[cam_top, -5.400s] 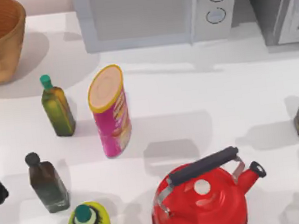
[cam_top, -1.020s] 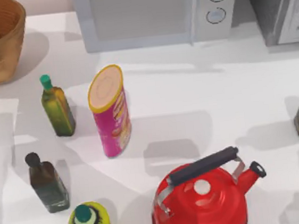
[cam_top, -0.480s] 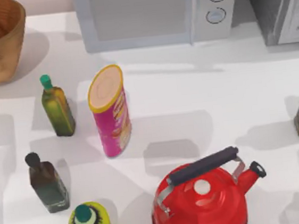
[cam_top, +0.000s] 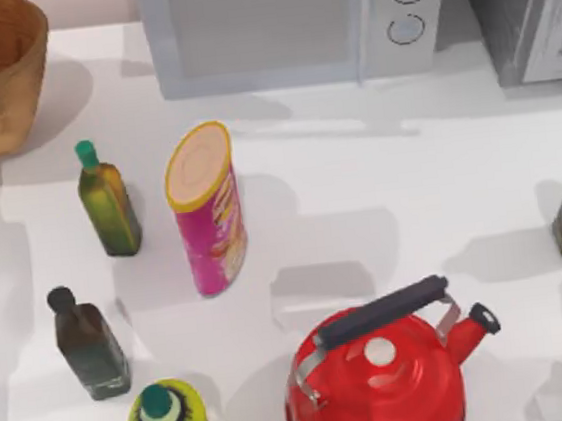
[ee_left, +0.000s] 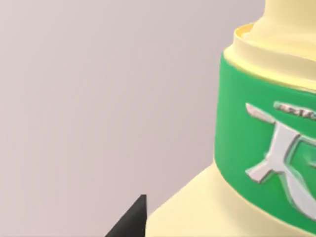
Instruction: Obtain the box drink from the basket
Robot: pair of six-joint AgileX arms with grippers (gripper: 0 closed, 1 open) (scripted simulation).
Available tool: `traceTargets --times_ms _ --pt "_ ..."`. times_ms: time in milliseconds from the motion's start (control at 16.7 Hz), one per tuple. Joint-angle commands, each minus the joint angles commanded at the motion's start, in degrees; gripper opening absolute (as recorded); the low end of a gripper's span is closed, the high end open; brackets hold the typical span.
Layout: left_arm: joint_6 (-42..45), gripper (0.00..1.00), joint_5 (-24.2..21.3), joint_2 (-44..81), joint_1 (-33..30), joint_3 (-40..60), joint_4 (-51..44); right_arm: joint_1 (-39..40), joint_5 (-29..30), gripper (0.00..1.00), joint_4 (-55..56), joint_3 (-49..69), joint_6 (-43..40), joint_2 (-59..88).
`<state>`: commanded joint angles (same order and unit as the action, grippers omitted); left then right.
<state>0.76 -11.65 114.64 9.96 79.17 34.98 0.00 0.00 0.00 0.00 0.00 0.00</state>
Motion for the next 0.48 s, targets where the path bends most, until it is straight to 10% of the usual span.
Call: traceTargets --times_ms 480 --pt "0.17 0.00 0.05 -3.58 0.06 3.66 -6.45 0.00 0.00 1.00 0.00 0.00 0.00 0.00"
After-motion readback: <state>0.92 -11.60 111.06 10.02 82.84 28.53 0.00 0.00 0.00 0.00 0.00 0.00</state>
